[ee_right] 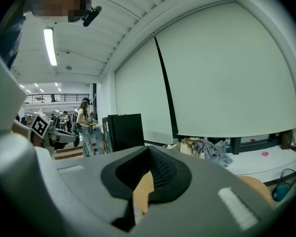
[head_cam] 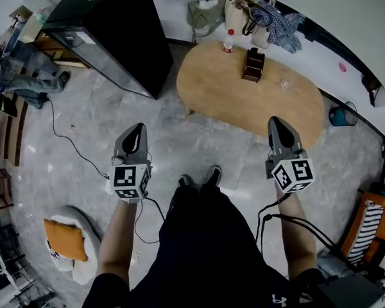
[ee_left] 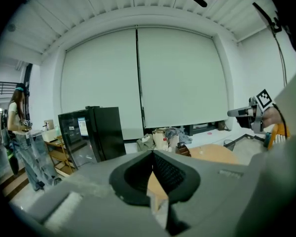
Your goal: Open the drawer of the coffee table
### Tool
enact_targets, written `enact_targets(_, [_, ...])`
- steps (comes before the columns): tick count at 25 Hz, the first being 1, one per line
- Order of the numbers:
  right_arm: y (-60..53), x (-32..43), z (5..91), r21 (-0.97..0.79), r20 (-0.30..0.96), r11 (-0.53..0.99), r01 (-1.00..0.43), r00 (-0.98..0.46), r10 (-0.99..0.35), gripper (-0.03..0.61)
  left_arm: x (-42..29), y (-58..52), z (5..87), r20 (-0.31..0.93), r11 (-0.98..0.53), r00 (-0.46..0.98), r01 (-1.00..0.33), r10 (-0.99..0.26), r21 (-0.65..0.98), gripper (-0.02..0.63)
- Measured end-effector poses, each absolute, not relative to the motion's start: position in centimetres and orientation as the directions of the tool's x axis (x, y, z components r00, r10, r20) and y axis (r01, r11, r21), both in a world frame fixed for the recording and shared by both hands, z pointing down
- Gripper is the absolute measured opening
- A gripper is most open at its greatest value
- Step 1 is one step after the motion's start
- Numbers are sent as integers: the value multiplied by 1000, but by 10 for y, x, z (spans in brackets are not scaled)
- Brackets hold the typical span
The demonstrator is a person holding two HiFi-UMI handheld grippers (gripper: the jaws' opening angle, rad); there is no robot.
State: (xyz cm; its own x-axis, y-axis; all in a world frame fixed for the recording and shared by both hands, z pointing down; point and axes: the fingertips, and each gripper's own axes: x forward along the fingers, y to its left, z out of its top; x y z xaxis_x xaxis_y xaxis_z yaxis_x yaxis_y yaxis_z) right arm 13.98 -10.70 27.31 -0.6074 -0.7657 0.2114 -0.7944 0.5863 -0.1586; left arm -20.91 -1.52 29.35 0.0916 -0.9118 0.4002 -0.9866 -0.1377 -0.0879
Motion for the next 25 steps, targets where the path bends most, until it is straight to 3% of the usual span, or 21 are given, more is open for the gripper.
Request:
enact_targets(16, [-140, 174, 454, -287, 379, 367, -885, -456, -805, 3, -171, -112, 445, 543, -475, 342, -871, -767, -123, 3])
enact_targets(25, [-129, 175, 567, -310, 428, 388, -868, -492, -758, 3, -150, -117, 580, 632, -599, 405, -792, -660, -118, 3])
